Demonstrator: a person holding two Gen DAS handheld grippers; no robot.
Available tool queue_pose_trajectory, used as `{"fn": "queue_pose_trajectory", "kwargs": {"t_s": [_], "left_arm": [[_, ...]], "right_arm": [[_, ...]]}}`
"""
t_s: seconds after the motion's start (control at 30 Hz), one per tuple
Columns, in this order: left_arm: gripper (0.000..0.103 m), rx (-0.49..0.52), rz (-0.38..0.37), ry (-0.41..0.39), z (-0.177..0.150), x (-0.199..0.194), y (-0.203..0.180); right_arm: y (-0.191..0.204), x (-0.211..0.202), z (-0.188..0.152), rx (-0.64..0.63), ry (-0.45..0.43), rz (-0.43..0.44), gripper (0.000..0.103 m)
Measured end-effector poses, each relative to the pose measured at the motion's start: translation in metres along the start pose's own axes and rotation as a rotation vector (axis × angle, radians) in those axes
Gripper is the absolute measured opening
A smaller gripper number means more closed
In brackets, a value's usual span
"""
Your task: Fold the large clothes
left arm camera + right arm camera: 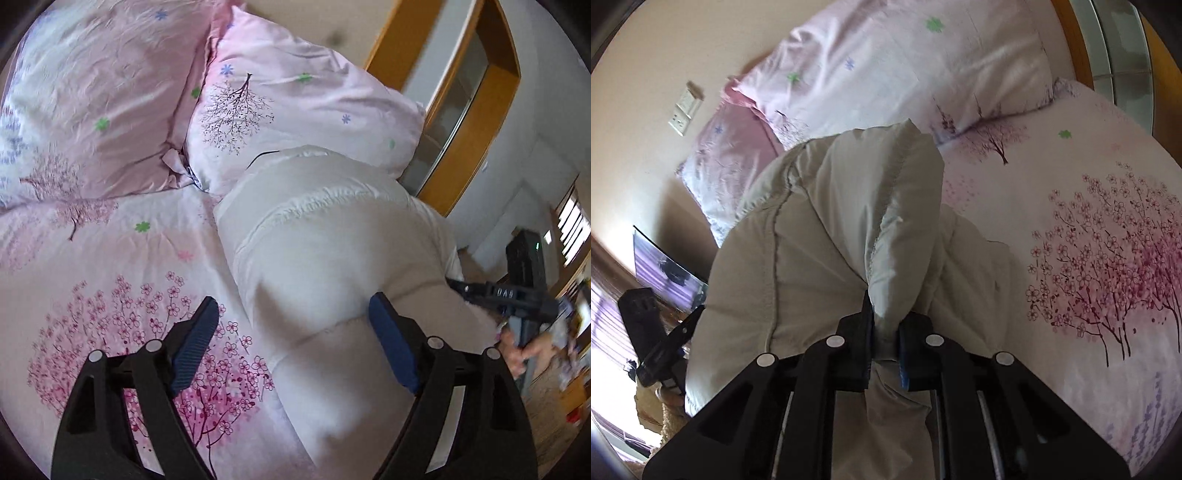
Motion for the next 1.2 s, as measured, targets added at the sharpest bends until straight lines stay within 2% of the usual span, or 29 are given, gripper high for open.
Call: {"fn": "queue_pose_trajectory", "kwargs": {"t_s": [0.13,0.23,0.43,0.53,0.6,0.63,0.67,0.73,0.8,0.9,1.03,1.2], "left_arm": [[0.084,0.007,0.013,0.034,-0.006,0.008,-0.006],[0.084,0.048,0.049,0.034,-0.010,0.011,-0.014],[0.084,0.137,0.120,0.021,-0.014,0.014,-0.030],[0.084,0.149,0.141,0.020,-0.012,0.012,-0.030],[0.084,0.159,0.157,0.012,-0.012,0.011,-0.029],[0.084,0.157,0.157,0.013,-0.013,0.011,-0.028],[0.084,0.152,0.151,0.016,-0.012,0.012,-0.027],[0.084,0.146,0.146,0.019,-0.012,0.012,-0.026],[0.084,0.149,0.148,0.015,-0.012,0.012,-0.026],[0.084,0.150,0.152,0.009,-0.013,0.012,-0.027],[0.084,0.142,0.140,0.003,-0.014,0.011,-0.027],[0.084,0.151,0.148,-0.017,-0.015,0.010,-0.033]], "right_arm": [[-0.009,0.013,0.003,0.008,0.046,-0.024,0.012],[-0.022,0.015,-0.003,0.050,0.058,-0.005,0.013],[-0.033,0.013,-0.018,0.111,0.003,0.027,0.017],[-0.020,0.001,-0.018,0.079,-0.021,-0.047,0.025],[-0.008,-0.019,-0.018,0.023,-0.099,-0.128,0.040],[-0.001,-0.029,-0.019,-0.006,-0.147,-0.145,0.041],[0.009,-0.041,-0.024,-0.046,-0.197,-0.157,0.041],[0.020,-0.050,-0.034,-0.092,-0.224,-0.143,0.040],[0.034,-0.049,-0.047,-0.145,-0.208,-0.111,0.032],[0.042,-0.039,-0.063,-0.188,-0.166,-0.114,0.030],[0.024,-0.021,-0.079,-0.150,-0.140,-0.133,0.031],[0.002,-0.010,-0.088,-0.074,-0.141,-0.075,0.031]]}}
Point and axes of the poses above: each gripper's, at about its wrist camera, not at the fingertips, and x roughly the way its jaws point, y to its left, z to its top, the point moved 4 cm from there along x, roughly the way its jaws point, and after that the axes turned 11 degrees about z, right-handed, at the moved point
